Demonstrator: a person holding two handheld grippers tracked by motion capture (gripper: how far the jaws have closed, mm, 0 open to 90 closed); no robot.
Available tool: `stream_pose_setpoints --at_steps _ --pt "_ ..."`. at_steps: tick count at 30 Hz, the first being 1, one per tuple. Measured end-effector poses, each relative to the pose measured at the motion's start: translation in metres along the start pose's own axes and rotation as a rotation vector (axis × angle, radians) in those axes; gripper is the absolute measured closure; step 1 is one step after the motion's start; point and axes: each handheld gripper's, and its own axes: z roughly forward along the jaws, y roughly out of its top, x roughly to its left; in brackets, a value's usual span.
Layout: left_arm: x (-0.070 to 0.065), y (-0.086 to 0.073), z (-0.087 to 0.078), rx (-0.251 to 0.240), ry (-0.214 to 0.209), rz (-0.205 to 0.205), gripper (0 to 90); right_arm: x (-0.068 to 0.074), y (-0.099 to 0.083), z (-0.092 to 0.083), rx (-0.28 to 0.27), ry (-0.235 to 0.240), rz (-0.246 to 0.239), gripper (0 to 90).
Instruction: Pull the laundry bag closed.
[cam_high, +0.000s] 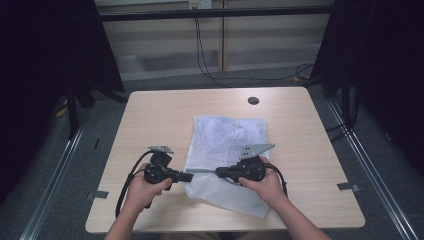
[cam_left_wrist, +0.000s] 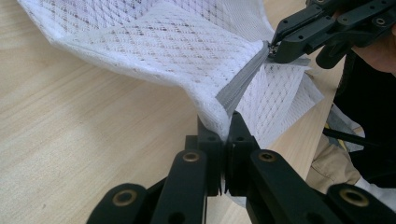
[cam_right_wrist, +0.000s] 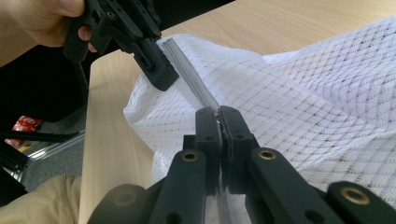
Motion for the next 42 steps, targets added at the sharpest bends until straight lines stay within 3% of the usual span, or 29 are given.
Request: stream_pose_setpoints --at_steps 3,4,17,27,30,42 --pt "0.0 0.0 -0.001 -0.001 0.013 -0.003 87.7 0.0 0.0 -0.001 0.005 0.001 -0.002 86.9" --pt "0.001 -0.001 -0.001 -0.005 -0.008 -0.009 87.7 0.0 -0.001 -0.002 0.009 0.0 -0.004 86.9" --pt "0.0 -0.001 -0.002 0.002 0.01 -0.007 87.6 -0.003 -0.006 -0.009 0.014 -0.009 0.0 86.9" --pt "0.0 -0.001 0.0 0.002 -0.003 -0.008 87.6 -0.005 -0.009 -0.015 0.01 -0.012 0.004 86.8" --pt "0.0 -0.001 -0.001 0.005 0.016 -0.004 87.6 -0.005 -0.009 -0.016 0.011 -0.014 0.004 86.9" --pt "0.001 -0.001 -0.001 0.01 0.0 0.001 87.6 -0.007 -0.012 -0.022 0.012 -0.02 0.001 86.8"
